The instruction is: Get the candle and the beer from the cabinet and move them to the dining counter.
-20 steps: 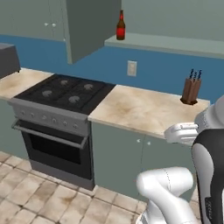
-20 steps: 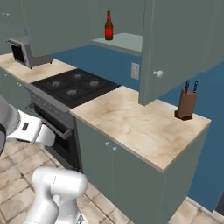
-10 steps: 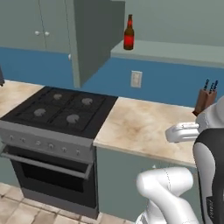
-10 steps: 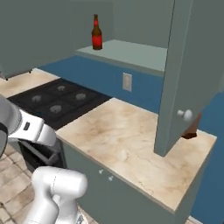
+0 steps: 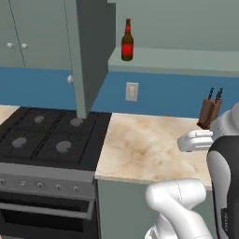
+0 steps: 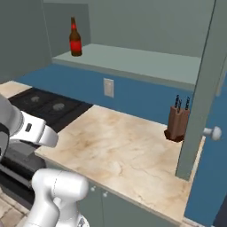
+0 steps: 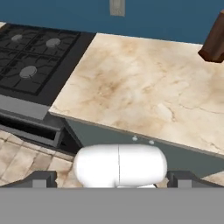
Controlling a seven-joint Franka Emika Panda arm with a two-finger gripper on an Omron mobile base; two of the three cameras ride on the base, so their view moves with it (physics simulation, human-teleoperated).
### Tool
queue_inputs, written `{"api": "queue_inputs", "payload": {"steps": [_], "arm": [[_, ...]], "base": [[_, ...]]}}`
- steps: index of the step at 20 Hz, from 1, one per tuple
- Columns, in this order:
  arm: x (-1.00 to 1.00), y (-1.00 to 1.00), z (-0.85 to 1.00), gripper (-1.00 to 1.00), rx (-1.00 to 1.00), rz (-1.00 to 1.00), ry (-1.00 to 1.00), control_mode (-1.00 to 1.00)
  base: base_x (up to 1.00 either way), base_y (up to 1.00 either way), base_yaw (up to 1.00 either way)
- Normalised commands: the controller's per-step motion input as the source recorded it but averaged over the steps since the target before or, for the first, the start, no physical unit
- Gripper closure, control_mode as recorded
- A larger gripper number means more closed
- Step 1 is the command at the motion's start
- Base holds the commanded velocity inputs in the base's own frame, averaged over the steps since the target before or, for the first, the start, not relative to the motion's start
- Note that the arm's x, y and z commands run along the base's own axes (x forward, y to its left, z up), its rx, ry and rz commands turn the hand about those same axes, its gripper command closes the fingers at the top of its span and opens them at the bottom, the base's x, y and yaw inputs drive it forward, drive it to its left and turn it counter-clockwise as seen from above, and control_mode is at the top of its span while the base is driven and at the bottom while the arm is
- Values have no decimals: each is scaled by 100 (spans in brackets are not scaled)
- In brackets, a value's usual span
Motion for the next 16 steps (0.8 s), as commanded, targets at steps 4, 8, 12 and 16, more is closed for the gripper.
{"api": "queue_inputs", "payload": {"steps": [4,8,12,16], "arm": [[0,0,0,-100,0,0,0,100],[0,0,0,-100,0,0,0,100],[0,0,0,-100,0,0,0,100],[14,4,0,-100,0,-4,3,-100]], "base": [[59,8,-39],[60,36,-41],[67,49,-38],[49,22,-22]]}}
